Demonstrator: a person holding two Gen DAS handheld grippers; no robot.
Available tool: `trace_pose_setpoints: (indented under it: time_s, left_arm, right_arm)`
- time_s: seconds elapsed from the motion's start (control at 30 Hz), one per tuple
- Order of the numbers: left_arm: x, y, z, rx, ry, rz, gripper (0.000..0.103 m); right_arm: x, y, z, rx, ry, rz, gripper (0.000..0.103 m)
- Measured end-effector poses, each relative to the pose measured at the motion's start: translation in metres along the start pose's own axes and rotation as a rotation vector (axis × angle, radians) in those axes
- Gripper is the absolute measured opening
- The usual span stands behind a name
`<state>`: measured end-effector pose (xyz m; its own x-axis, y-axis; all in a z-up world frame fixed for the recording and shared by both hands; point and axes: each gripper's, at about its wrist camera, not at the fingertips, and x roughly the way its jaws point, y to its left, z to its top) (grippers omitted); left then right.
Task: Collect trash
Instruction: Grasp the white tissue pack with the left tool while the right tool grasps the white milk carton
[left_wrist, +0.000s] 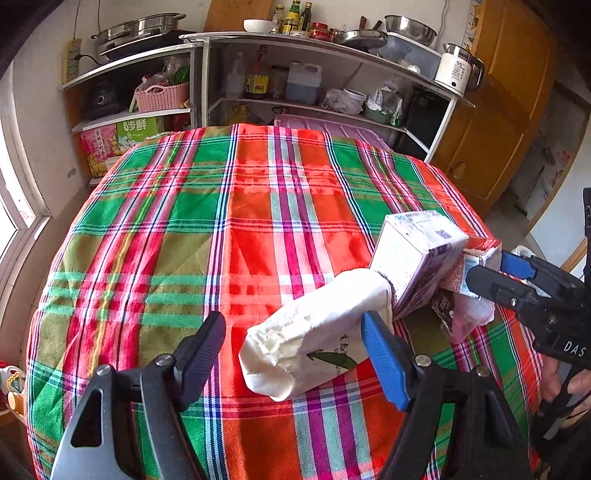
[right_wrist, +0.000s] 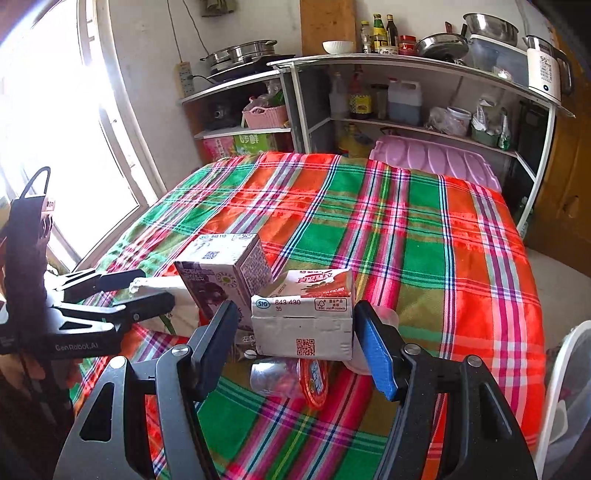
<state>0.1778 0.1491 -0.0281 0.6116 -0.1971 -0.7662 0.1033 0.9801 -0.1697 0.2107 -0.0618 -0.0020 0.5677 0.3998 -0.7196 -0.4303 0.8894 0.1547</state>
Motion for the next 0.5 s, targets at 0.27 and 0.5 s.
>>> trace_pose_setpoints:
  time_s: [0.27,0.5]
  left_arm:
    - [0.005,-0.012,-0.009,0.043,0.042,-0.057,0.077]
    - [-0.005,-0.021,-0.012,0.059,0.034,-0.091,0.077]
  right_arm:
    - [-0.002,-0.007,0.002,0.048,-0.006,0.022,0.057]
    - [-0.006,-0.005,-0.002,0.049,-0.01,0.037,0.057]
